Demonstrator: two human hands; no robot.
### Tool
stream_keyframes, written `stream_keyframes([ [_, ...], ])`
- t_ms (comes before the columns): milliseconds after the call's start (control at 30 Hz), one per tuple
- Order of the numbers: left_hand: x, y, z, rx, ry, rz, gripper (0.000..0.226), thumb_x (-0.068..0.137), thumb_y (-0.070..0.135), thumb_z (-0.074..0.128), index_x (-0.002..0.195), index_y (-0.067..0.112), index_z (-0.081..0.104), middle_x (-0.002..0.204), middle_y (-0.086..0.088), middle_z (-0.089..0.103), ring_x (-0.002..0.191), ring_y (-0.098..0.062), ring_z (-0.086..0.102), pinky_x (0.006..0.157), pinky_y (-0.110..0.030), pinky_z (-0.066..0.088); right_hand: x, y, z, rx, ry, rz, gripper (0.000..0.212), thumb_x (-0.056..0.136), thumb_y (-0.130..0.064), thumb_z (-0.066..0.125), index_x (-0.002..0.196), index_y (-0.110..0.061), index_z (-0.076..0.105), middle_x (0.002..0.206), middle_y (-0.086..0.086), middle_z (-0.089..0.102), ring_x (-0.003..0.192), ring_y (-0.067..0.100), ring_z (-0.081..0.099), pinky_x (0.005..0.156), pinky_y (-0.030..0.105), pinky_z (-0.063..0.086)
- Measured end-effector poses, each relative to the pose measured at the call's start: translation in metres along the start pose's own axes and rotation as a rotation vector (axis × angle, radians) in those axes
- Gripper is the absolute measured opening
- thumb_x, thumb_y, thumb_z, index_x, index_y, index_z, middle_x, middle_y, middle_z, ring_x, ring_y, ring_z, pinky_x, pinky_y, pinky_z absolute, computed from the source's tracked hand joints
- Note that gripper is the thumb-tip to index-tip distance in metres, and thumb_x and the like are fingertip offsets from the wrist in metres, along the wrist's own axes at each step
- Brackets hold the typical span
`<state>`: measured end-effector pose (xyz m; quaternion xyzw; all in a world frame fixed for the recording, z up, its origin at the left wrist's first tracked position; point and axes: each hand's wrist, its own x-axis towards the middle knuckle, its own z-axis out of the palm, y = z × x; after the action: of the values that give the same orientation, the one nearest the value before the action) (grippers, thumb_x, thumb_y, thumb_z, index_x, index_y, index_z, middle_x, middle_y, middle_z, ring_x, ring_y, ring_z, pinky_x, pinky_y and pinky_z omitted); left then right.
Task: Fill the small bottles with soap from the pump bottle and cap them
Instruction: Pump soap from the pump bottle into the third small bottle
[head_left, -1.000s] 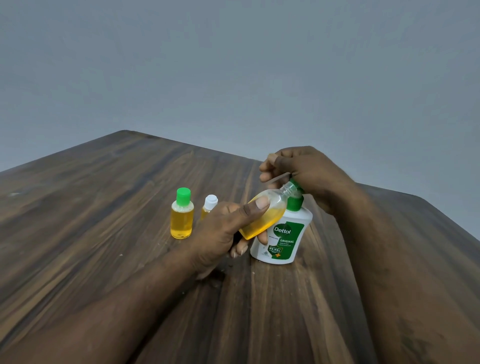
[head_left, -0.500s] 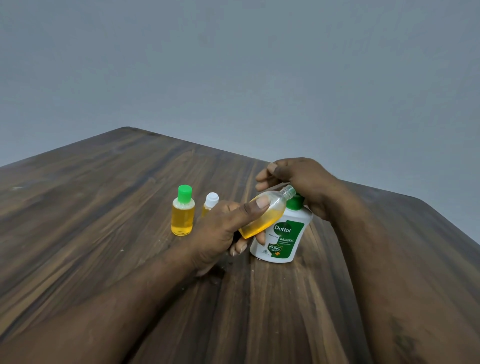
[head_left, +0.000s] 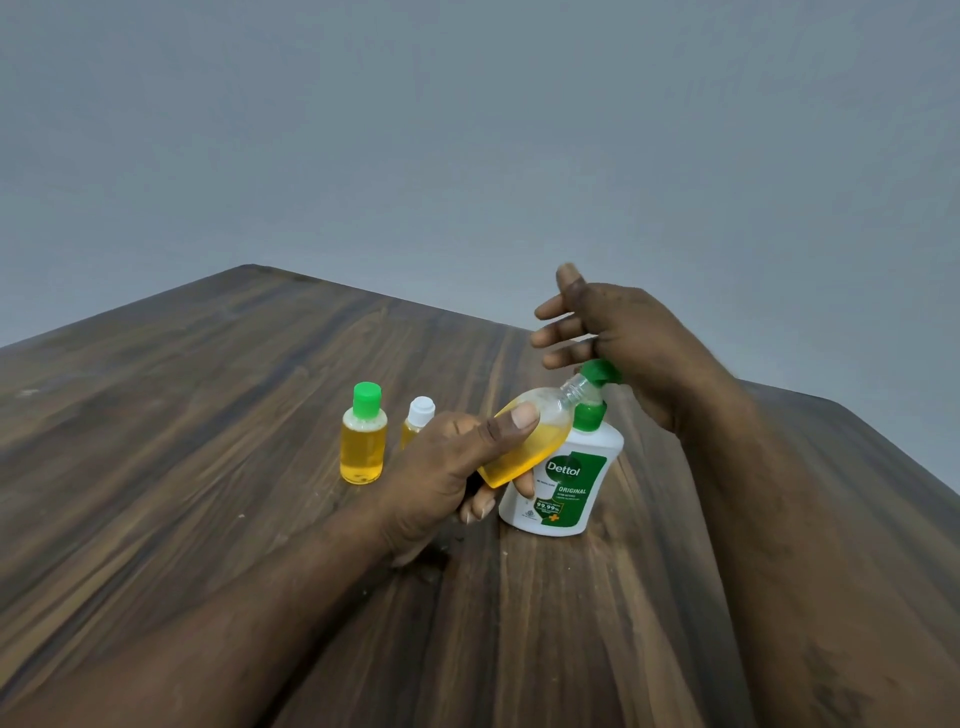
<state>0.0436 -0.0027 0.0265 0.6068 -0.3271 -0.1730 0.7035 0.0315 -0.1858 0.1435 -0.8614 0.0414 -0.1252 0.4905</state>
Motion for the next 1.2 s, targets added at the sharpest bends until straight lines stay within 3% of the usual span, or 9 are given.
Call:
stream_keyframes([
  [100,0.000,0.000,-0.001,0.000,-0.005,-0.005,0.069,0.082,0.072,0.058,0.069,0.006,0.073,0.047,-0.010,0.047,0.041,-0.014,0.041,0.046,-0.021,0.036,0.002,0.003,0.003,-0.015,0.041,0.011,0.047,0.106,-0.054,0.049,0.110,-0.013,0.071,0.098,0.007,0.080,0.078,0.018,0.072,0.064,0.026,0.050],
  [267,-0.002,0.002,-0.001,0.005,0.001,0.015,0.066,0.085,0.070,0.057,0.067,0.008,0.072,0.054,-0.022,0.048,0.041,-0.014,0.042,0.046,-0.022,0.035,0.000,0.010,0.011,-0.095,-0.088,0.066,0.024,0.108,-0.022,0.051,0.114,-0.009,0.070,0.100,0.008,0.080,0.085,0.020,0.071,0.076,0.034,0.054],
  [367,-0.002,0.001,0.001,0.017,0.006,0.004,0.066,0.090,0.067,0.057,0.064,0.009,0.072,0.052,-0.022,0.047,0.040,-0.015,0.041,0.046,-0.024,0.034,0.001,0.014,0.012,-0.098,-0.129,0.107,0.023,0.106,-0.012,0.051,0.110,-0.009,0.074,0.099,0.009,0.080,0.097,0.034,0.074,0.094,0.047,0.057],
  [467,-0.003,0.000,0.002,0.017,-0.001,-0.012,0.067,0.090,0.067,0.056,0.065,0.007,0.072,0.045,-0.010,0.045,0.039,-0.015,0.040,0.047,-0.025,0.034,0.001,0.015,0.013,-0.114,-0.145,0.116,0.023,0.105,-0.012,0.052,0.107,-0.010,0.075,0.098,0.008,0.081,0.105,0.037,0.074,0.102,0.055,0.054],
  [633,-0.001,0.001,0.001,0.014,0.001,-0.003,0.067,0.089,0.070,0.057,0.067,0.008,0.073,0.047,-0.010,0.047,0.041,-0.015,0.041,0.048,-0.024,0.035,-0.001,0.012,0.012,-0.068,-0.084,0.026,0.029,0.109,-0.023,0.052,0.104,-0.006,0.075,0.095,0.009,0.080,0.081,0.017,0.072,0.085,0.041,0.057],
  [767,-0.001,0.003,0.000,-0.003,-0.003,0.011,0.066,0.084,0.071,0.057,0.067,0.009,0.073,0.046,-0.010,0.046,0.040,-0.014,0.041,0.046,-0.023,0.035,0.000,0.008,0.009,-0.016,-0.004,-0.064,0.038,0.105,-0.041,0.058,0.100,-0.007,0.075,0.091,0.007,0.080,0.078,0.019,0.072,0.086,0.040,0.058],
  [933,-0.001,0.003,0.000,-0.011,-0.011,0.004,0.066,0.084,0.071,0.057,0.068,0.009,0.073,0.046,-0.009,0.047,0.040,-0.014,0.041,0.047,-0.023,0.036,0.004,0.006,0.005,0.033,0.118,-0.078,0.049,0.104,-0.053,0.054,0.099,-0.009,0.075,0.090,0.006,0.080,0.075,0.019,0.072,0.071,0.030,0.053],
  [1100,-0.002,0.005,0.001,0.007,0.002,0.013,0.065,0.086,0.071,0.057,0.065,0.012,0.074,0.049,-0.014,0.048,0.041,-0.015,0.041,0.046,-0.022,0.036,0.004,0.015,0.014,-0.007,-0.060,0.030,0.030,0.107,-0.028,0.055,0.103,-0.005,0.074,0.094,0.010,0.080,0.081,0.023,0.071,0.082,0.040,0.057],
  [1200,-0.003,0.004,0.001,0.018,0.010,0.008,0.064,0.089,0.067,0.057,0.062,0.011,0.072,0.048,-0.014,0.047,0.040,-0.015,0.041,0.047,-0.024,0.034,0.003,0.019,0.014,-0.055,-0.116,0.076,0.030,0.108,-0.025,0.053,0.099,-0.008,0.076,0.096,0.010,0.080,0.095,0.032,0.074,0.101,0.053,0.055],
])
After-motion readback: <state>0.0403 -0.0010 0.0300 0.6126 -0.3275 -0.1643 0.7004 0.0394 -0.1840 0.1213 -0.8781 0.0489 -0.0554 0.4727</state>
